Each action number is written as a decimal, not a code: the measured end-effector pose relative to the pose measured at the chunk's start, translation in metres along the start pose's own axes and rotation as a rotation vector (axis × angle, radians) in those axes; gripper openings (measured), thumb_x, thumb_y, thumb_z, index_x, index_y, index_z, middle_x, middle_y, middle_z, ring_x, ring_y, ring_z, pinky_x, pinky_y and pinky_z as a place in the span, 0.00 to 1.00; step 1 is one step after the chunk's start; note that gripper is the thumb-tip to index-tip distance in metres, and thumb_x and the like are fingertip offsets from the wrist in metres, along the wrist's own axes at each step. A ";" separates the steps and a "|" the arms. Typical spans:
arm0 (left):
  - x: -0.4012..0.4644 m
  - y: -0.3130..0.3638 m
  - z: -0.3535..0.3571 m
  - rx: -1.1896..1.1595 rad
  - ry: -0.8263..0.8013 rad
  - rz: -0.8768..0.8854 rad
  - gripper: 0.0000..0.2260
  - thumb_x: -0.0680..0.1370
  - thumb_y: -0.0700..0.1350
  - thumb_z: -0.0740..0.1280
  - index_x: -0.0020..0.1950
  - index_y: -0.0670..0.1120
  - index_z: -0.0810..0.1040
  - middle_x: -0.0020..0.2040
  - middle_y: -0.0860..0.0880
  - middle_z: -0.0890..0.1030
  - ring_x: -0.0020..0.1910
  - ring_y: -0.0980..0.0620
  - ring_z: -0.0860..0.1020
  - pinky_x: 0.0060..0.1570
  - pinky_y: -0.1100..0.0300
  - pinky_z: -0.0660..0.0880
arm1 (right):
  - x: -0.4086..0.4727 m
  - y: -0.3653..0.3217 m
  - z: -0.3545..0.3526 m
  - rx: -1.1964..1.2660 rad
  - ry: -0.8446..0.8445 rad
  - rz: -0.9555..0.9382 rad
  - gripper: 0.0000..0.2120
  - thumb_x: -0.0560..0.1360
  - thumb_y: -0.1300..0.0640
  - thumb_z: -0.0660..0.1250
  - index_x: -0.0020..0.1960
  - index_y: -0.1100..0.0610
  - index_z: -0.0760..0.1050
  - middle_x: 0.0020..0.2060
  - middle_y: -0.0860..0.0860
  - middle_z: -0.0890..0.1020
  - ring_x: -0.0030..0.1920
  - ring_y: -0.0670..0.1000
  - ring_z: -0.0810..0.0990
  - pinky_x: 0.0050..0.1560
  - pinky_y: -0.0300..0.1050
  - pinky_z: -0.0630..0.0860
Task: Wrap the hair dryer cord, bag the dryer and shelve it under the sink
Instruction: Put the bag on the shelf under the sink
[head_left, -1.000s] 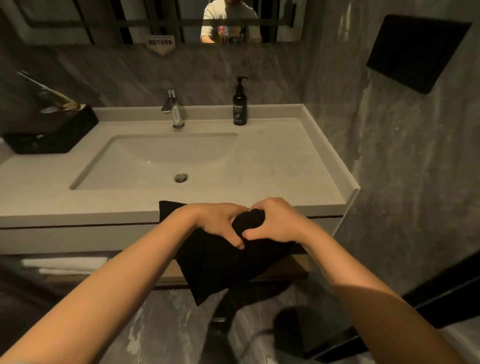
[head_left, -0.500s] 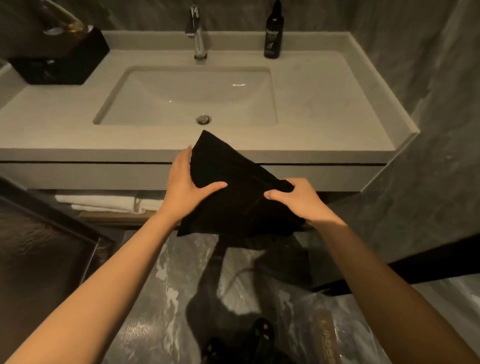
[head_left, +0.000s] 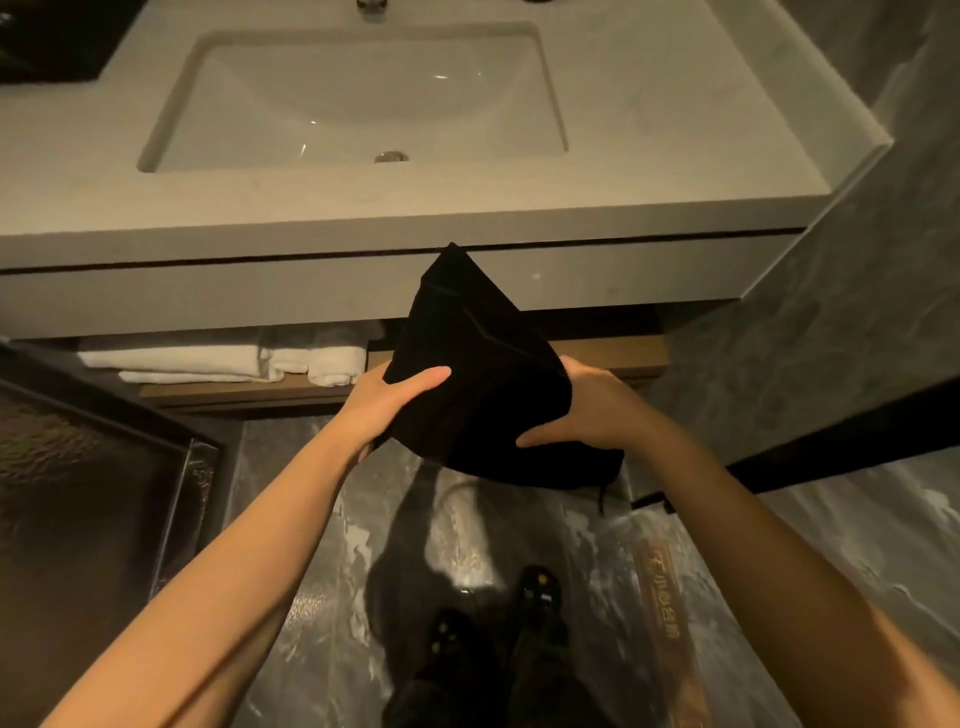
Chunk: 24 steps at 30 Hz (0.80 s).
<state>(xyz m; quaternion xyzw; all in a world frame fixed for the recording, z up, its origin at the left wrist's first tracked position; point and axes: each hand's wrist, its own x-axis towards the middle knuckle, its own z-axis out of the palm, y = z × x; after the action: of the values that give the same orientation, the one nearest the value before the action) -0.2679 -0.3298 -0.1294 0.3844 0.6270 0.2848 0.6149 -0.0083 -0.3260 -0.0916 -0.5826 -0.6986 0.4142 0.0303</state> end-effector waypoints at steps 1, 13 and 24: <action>0.004 -0.001 0.002 0.030 0.003 -0.002 0.37 0.62 0.63 0.76 0.66 0.49 0.74 0.59 0.49 0.81 0.57 0.49 0.80 0.61 0.50 0.75 | 0.003 0.007 0.007 -0.002 0.005 -0.017 0.44 0.58 0.38 0.77 0.70 0.47 0.64 0.59 0.44 0.77 0.58 0.48 0.76 0.56 0.50 0.78; 0.097 -0.026 0.052 0.302 0.719 0.357 0.29 0.73 0.53 0.71 0.68 0.40 0.68 0.64 0.41 0.73 0.64 0.46 0.71 0.65 0.53 0.69 | 0.068 0.124 0.077 0.250 0.020 0.030 0.33 0.65 0.51 0.76 0.67 0.47 0.68 0.54 0.43 0.78 0.57 0.49 0.78 0.54 0.46 0.78; 0.202 -0.037 0.087 0.447 1.061 0.795 0.43 0.72 0.56 0.71 0.78 0.41 0.51 0.76 0.36 0.53 0.75 0.40 0.54 0.74 0.46 0.55 | 0.217 0.190 0.103 0.181 0.194 0.043 0.33 0.64 0.46 0.75 0.67 0.49 0.70 0.60 0.50 0.79 0.60 0.54 0.78 0.56 0.50 0.76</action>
<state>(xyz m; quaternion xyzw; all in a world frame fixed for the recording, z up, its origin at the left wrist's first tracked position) -0.1760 -0.1917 -0.2783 0.5107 0.6980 0.5016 -0.0189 0.0187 -0.2043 -0.3713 -0.6296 -0.6396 0.4177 0.1416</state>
